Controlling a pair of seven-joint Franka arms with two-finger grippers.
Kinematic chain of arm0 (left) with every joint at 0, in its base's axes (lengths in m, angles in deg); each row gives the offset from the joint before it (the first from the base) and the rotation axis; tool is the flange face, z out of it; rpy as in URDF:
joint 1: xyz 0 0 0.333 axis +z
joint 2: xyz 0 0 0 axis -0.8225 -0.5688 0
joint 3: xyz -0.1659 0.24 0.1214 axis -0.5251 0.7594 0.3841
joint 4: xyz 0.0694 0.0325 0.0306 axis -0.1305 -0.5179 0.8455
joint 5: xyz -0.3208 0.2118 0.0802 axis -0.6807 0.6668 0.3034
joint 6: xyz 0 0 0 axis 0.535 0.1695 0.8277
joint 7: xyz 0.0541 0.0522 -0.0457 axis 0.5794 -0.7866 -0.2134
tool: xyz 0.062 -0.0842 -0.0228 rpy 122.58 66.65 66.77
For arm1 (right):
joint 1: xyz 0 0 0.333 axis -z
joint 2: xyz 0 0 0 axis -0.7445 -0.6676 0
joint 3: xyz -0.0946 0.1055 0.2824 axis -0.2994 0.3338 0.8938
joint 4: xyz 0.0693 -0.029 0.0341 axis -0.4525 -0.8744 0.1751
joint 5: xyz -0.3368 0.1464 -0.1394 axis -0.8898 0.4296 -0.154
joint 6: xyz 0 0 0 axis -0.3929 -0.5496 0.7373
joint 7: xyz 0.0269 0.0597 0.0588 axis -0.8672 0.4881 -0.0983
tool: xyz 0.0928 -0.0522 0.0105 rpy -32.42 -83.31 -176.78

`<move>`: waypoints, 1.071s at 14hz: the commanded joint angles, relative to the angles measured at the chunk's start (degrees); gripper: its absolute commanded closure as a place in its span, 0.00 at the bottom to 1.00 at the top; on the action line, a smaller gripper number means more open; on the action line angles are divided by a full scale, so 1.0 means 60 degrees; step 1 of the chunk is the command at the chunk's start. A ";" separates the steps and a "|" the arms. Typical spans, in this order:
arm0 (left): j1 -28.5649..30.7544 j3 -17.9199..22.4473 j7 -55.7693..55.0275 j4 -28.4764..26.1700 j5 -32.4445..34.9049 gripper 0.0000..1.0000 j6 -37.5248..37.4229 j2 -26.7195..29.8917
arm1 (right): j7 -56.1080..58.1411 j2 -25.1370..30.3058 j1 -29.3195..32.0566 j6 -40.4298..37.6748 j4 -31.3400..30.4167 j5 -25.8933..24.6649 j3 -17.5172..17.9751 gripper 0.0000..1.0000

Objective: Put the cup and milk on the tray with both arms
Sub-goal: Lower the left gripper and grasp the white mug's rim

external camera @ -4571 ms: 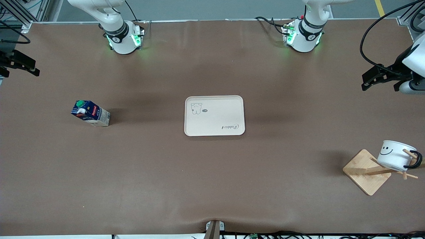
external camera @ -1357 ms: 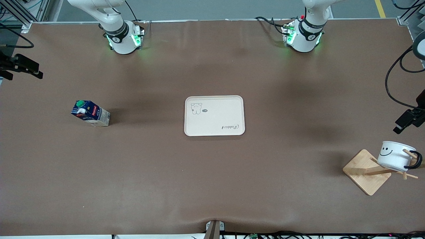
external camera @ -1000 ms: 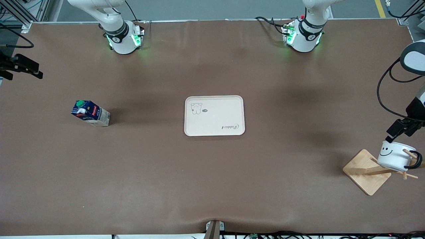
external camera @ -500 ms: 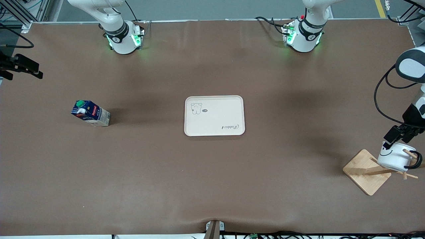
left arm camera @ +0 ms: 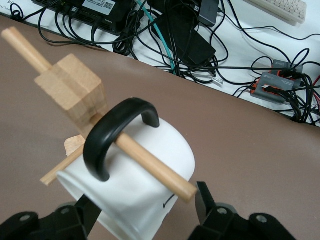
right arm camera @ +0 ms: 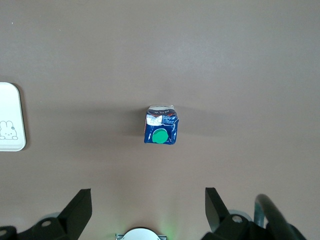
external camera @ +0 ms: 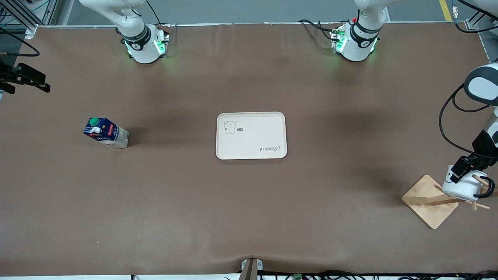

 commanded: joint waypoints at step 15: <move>-0.0240 -0.0028 0.0276 0.0291 0.0761 1.00 -0.0043 -0.0147 | 0.0002 -0.0121 0.0107 -0.0125 0.0232 0.0077 0.0034 0.00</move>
